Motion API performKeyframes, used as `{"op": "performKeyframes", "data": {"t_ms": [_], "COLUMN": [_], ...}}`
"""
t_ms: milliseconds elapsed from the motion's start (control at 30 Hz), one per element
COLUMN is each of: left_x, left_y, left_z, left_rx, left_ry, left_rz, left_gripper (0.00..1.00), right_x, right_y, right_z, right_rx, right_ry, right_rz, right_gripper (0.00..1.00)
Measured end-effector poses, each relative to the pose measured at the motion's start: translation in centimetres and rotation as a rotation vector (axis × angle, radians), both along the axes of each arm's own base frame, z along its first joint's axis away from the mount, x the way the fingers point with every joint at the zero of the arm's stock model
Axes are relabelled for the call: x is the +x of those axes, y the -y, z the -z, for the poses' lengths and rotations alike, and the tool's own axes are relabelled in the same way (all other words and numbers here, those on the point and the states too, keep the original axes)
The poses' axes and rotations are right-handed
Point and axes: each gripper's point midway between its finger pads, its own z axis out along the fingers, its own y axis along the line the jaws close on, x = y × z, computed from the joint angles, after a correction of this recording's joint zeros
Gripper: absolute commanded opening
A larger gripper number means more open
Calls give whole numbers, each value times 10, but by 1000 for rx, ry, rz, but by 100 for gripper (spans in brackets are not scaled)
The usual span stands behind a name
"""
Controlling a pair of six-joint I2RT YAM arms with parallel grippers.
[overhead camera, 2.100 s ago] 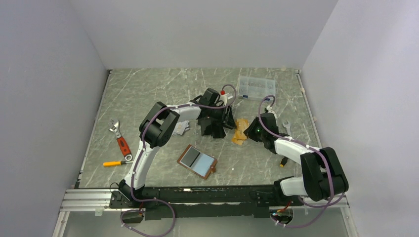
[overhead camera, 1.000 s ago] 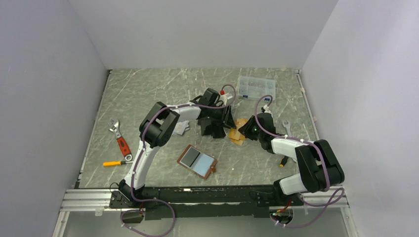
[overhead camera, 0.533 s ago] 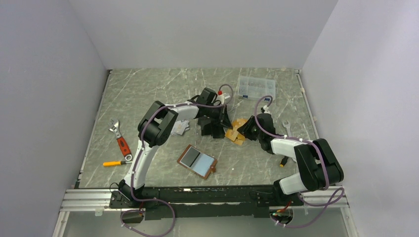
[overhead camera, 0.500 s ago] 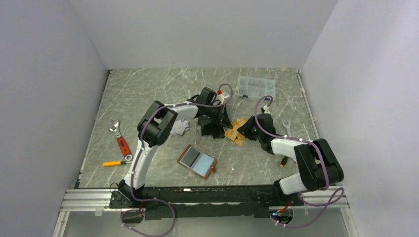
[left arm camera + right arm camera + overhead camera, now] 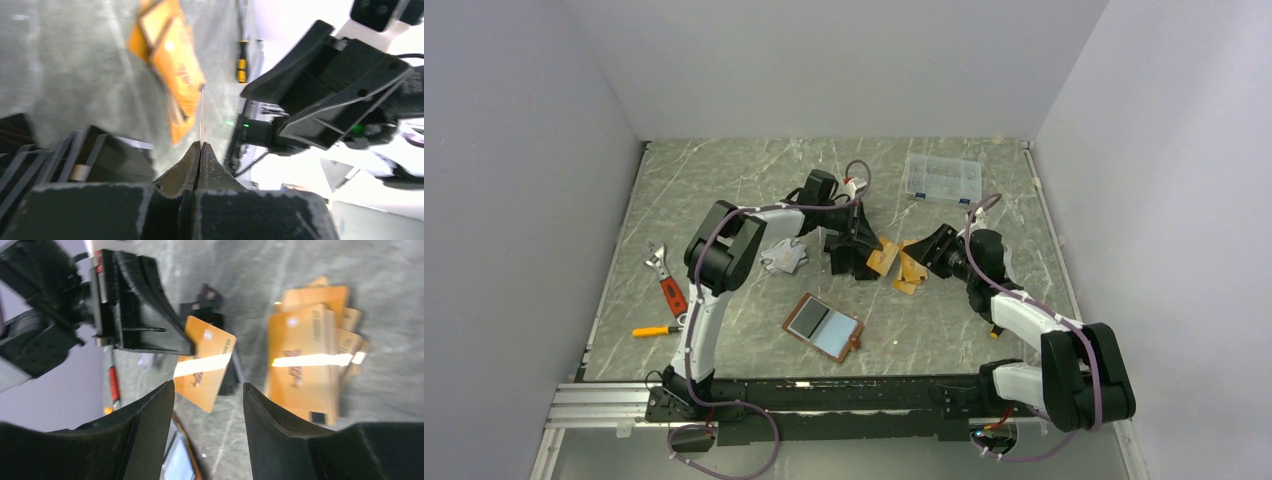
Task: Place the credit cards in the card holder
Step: Pick up the credit card from the storage box.
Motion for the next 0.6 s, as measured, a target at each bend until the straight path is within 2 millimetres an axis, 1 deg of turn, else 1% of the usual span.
{"op": "performKeyframes", "data": {"t_ms": [33, 167, 233, 333, 367, 433, 467, 500, 600], "left_x": [-3, -12, -16, -23, -26, -30, -32, -33, -37], "left_y": [0, 3, 3, 2, 1, -2, -3, -4, -6], "left_z": [-7, -54, -85, -125, -134, -147, -151, -153, -154], "left_rx": [-20, -135, -203, -282, -301, -328, -335, -340, -347], "left_ry": [-9, -24, 0, 44, 61, 83, 84, 84, 77], "left_rz": [6, 34, 57, 87, 97, 103, 104, 105, 108], "left_gripper": [0, 0, 0, 0, 0, 0, 0, 0, 0], "right_x": [-2, -7, -12, -17, -19, -22, -23, -24, -26], "right_y": [-6, -25, -33, -39, -41, -44, -44, -45, -46], "right_z": [-11, -43, -54, -65, -72, -88, -94, -100, -109], "right_rx": [27, 120, 162, 211, 229, 258, 266, 280, 316], "right_ry": [32, 121, 144, 162, 175, 219, 234, 244, 250], "right_rz": [-35, -146, -193, -234, -246, -265, -271, -274, -272], "right_gripper": [56, 56, 56, 53, 52, 45, 41, 38, 33]}}
